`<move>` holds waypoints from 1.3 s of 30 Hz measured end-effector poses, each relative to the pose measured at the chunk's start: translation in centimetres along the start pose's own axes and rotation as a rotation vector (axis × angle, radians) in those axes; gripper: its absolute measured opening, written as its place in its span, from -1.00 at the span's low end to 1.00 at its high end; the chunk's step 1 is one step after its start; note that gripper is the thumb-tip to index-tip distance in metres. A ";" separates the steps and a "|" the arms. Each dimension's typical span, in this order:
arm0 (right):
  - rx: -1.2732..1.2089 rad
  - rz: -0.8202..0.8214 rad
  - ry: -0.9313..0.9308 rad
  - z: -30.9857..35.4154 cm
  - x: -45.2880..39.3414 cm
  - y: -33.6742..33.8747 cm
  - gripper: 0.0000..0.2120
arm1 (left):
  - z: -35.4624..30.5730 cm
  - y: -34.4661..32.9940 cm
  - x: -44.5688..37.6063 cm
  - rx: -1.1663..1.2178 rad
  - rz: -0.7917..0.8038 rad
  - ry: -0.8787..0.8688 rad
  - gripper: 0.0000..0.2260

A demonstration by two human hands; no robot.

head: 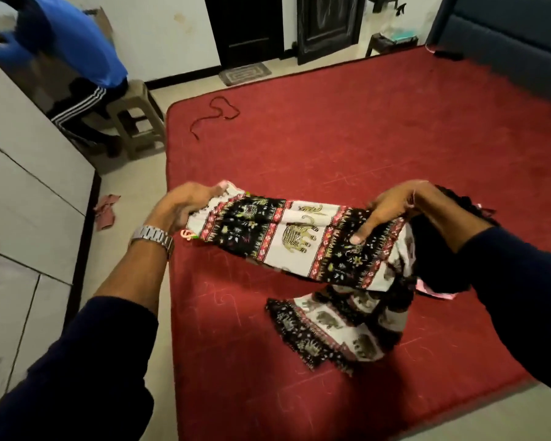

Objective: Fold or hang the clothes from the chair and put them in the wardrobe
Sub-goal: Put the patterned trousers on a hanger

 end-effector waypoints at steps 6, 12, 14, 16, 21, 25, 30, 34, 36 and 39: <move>0.343 -0.583 0.023 -3.7 -16.2 -3.0 -0.50 | 18.8 -6.1 -1.1 0.063 -0.351 -0.132 -0.53; -0.005 -0.912 0.079 -10.8 -24.3 -15.6 -0.71 | 35.4 -11.9 -1.5 0.167 -0.475 0.102 -0.61; -0.106 -0.942 0.089 -11.8 -24.2 -18.8 -0.79 | 37.4 -12.1 -2.4 0.162 -0.482 0.117 -0.58; -0.140 -0.987 0.068 -12.4 -24.5 -20.9 -0.80 | 38.3 -12.1 -3.1 0.136 -0.487 0.114 -0.58; 0.034 -1.040 -0.035 -13.5 -26.1 -22.9 -0.49 | 39.3 -10.6 -4.0 -0.071 -0.582 0.057 -0.60; 0.242 -0.957 -0.051 -14.6 -26.3 -23.1 -0.16 | 41.1 -9.8 -4.3 -0.281 -0.585 0.084 -0.62; 0.235 -0.979 0.055 -15.0 -25.6 -24.0 -0.26 | 38.5 -12.0 -3.0 -0.717 -0.691 0.045 -0.58; 0.109 -1.127 0.050 -14.5 -25.3 -23.0 -0.38 | 33.6 -22.2 -1.9 -0.861 -0.349 -0.519 -0.55; 0.047 -1.174 0.044 -14.4 -25.2 -22.4 -0.39 | 33.4 -25.4 -2.3 -0.991 -0.215 -0.498 -0.46; 0.004 -1.232 0.041 -15.3 -24.0 -22.0 -0.43 | 33.9 -25.5 -3.3 -1.053 -0.214 -0.354 -0.36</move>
Point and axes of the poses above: each hand's wrist, its own x-axis away from the middle knuckle, its own y-axis out of the back of the hand, z = x × y, the point moved 9 cm from there along -x, towards the middle knuckle, and after that the axes turned 1 degree about z, right-handed, at the moved point
